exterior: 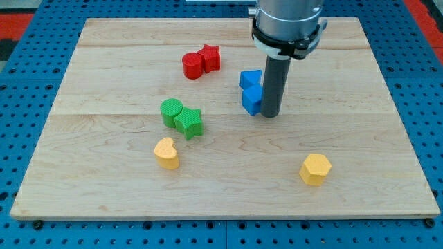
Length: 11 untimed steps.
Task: Place the yellow hexagon parallel to the right of the yellow heart
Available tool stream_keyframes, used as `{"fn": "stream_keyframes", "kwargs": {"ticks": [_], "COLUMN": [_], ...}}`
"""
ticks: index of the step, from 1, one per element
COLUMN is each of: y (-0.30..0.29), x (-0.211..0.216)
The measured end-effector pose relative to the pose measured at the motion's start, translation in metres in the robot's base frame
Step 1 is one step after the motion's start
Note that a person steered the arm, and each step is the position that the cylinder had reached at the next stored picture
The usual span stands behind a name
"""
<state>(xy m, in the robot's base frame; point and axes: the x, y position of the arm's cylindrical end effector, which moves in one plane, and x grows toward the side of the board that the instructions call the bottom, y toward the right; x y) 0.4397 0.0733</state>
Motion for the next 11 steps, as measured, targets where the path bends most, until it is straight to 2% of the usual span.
{"fn": "stream_keyframes", "kwargs": {"ticks": [1,2,4,7,8,11], "y": [0.036,0.098,0.114,-0.029,-0.007,-0.024], "x": [0.036,0.076,0.125,0.104,0.127,0.134]}}
